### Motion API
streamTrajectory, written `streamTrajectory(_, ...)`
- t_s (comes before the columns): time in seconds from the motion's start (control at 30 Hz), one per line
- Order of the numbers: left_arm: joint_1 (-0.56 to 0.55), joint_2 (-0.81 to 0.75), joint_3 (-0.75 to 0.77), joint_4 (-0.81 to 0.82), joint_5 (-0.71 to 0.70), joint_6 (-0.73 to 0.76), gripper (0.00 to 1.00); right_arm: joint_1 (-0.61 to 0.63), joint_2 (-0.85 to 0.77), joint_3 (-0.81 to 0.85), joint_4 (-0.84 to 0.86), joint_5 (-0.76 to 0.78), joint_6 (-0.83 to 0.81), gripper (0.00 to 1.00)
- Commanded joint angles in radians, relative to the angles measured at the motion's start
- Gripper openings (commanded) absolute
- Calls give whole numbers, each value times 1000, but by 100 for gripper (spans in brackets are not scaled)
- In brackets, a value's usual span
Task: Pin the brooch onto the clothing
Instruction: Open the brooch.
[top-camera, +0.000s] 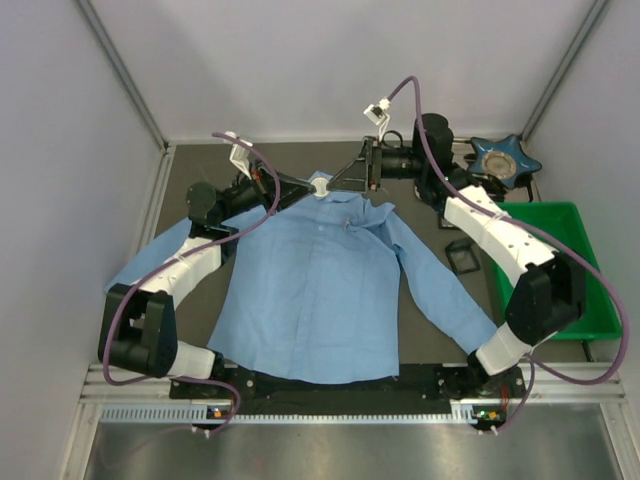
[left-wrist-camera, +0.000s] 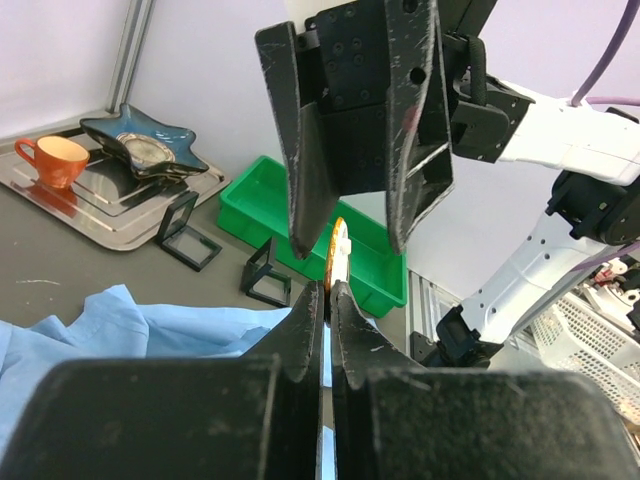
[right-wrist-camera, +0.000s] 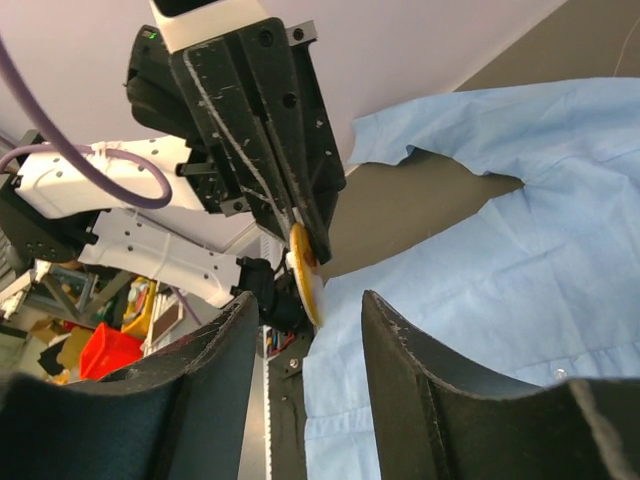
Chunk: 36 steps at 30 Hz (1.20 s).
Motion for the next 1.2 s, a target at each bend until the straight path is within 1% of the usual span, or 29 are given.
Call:
streamTrajectory(0.0,-6,-20,-14,75,-12,-13,0,21,19,30,28,15,8,45)
streamTrajectory(0.13,-6,-25,-15,75,-11,-14,0,28,28,31,29,20,8,42)
streamTrajectory(0.17,-6,-25,-17,75,-11,-14,0,29,31,31,42,20,11,40)
streamTrajectory(0.27,-6,-27,-20,76,-11,-13,0,29,38,36,57,17,27,38)
streamTrajectory(0.37,-6,-27,-23,76,-12,-13,0,31,42,36,63,11,33,32)
streamTrajectory(0.57,-6,-23,-24,78,-11,-11,0,37,51,39,48,17,22,30)
streamTrajectory(0.67,-6,-23,-26,75,-12,-11,0,41,55,46,46,12,22,32)
streamTrajectory(0.83,-6,-22,-24,76,-9,-8,0,43,63,49,32,17,19,31)
streamTrajectory(0.93,-6,-23,-26,76,-6,-5,0,43,65,51,29,25,17,22)
streamTrajectory(0.97,-6,-23,-26,75,-5,-4,0,43,68,53,22,29,19,16)
streamTrajectory(1.03,-7,-23,-24,73,-3,4,0,43,74,60,10,34,14,8)
streamTrajectory(1.07,-9,-22,-23,72,-2,9,0,44,81,66,-21,38,13,1)
streamTrajectory(1.17,-19,-30,-15,31,11,50,0,52,89,94,-79,63,-44,0)
